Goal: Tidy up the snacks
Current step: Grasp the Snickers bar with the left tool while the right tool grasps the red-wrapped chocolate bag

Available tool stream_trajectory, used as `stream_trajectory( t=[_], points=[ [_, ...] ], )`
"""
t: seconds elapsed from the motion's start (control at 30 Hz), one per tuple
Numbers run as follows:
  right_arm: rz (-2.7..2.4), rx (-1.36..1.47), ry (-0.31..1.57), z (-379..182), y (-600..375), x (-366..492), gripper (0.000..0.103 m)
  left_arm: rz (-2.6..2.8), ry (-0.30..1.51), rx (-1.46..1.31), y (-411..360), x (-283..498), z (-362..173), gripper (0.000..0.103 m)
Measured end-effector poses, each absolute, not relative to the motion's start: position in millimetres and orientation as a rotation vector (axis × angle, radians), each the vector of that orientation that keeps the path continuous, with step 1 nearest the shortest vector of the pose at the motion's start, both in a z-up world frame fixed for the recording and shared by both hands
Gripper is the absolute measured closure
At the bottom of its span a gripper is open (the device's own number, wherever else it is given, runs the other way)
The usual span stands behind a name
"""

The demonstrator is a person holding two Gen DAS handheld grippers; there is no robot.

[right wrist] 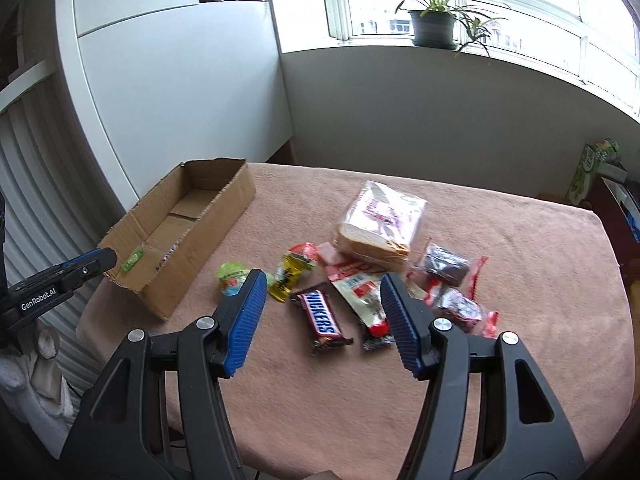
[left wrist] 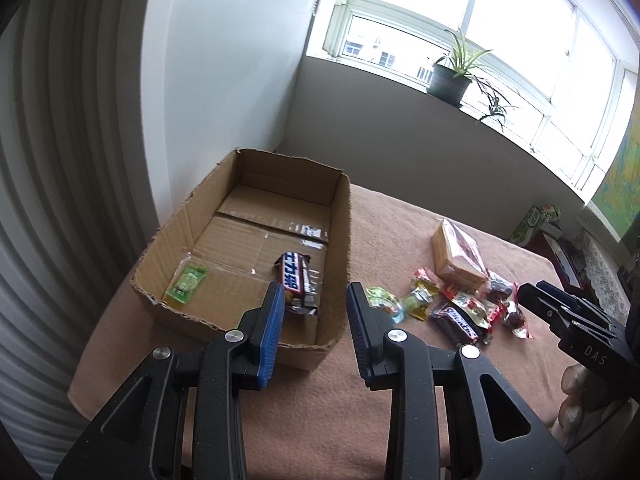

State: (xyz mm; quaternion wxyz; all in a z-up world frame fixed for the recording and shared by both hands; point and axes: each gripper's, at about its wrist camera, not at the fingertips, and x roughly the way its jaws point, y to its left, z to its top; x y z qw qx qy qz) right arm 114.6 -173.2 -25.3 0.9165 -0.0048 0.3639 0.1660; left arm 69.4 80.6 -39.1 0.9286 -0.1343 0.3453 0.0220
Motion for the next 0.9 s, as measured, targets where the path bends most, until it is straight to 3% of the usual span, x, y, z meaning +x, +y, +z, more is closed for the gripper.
stream_trajectory(
  t=[0.13, 0.2, 0.27, 0.9],
  points=[
    [0.265, -0.027, 0.761, -33, -211, 113, 0.04, -0.01, 0.73, -0.258, 54, 72, -44, 0.069],
    [0.241, -0.023, 0.775, -38, -229, 116, 0.034, -0.038, 0.741, -0.248, 41, 74, -47, 0.055],
    [0.223, -0.004, 0.788, -44, -246, 120, 0.033, -0.071, 0.752, -0.247, 27, 77, -50, 0.051],
    [0.327, -0.119, 0.914, -99, -266, 179, 0.033, -0.208, 0.926, -0.241, -61, 120, -97, 0.05]
  ],
)
